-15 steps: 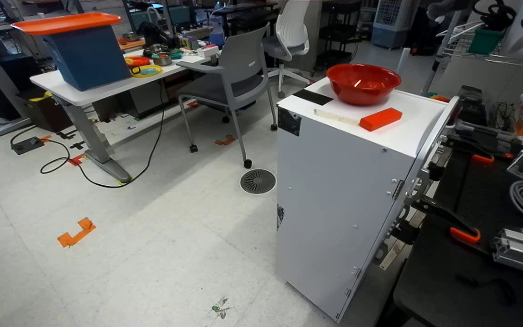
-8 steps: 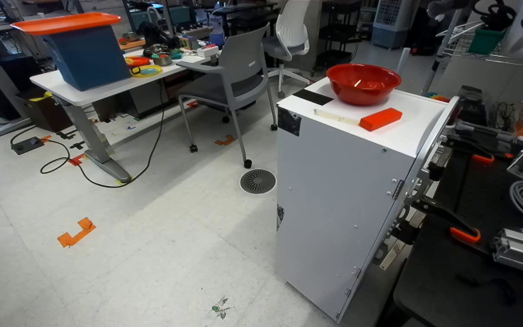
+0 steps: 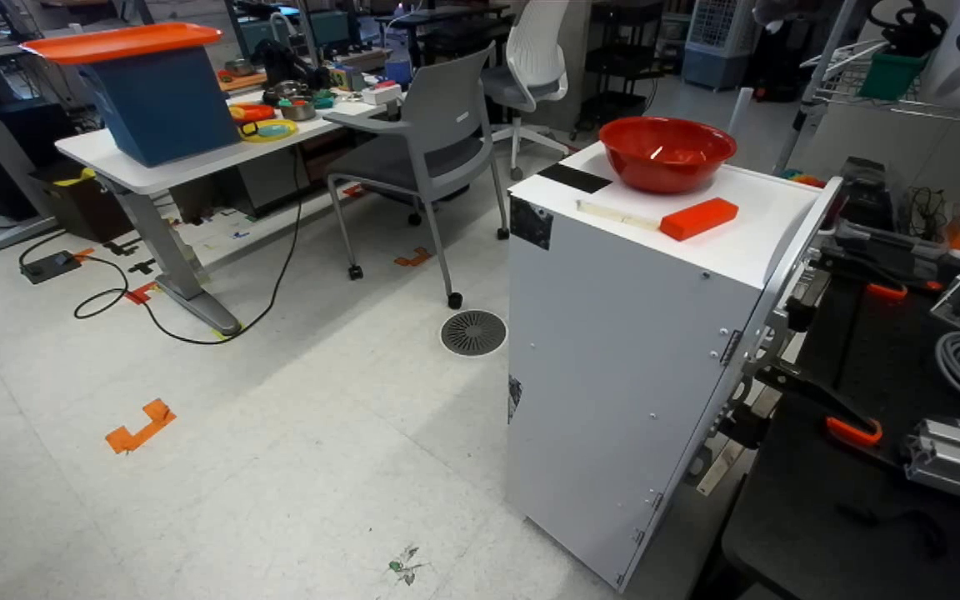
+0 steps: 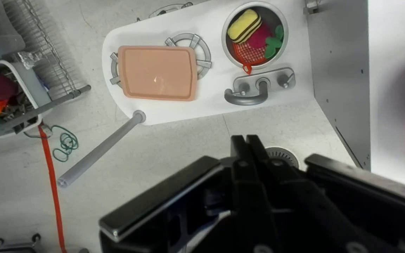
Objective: Take the grey out of the red bowl
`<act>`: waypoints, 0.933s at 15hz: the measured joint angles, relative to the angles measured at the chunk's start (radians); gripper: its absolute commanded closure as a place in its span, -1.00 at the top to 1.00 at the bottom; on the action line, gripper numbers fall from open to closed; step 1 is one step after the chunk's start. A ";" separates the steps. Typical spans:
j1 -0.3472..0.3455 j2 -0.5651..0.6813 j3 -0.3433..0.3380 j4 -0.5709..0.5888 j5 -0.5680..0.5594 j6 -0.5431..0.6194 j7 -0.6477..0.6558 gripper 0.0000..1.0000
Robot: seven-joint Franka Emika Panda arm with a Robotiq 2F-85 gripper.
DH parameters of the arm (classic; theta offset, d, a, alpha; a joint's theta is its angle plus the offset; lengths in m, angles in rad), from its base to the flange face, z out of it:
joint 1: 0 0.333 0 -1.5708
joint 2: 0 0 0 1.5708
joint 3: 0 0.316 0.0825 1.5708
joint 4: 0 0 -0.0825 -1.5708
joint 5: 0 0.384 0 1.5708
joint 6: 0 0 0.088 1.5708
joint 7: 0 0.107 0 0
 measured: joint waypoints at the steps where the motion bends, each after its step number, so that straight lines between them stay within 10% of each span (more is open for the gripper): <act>1: 0.001 0.006 0.003 -0.004 0.005 0.021 -0.012 -0.88; 2: 0.004 0.013 0.004 -0.009 0.011 0.041 -0.023 -0.40; 14: 0.017 0.054 0.015 -0.018 0.076 0.111 -0.111 1.00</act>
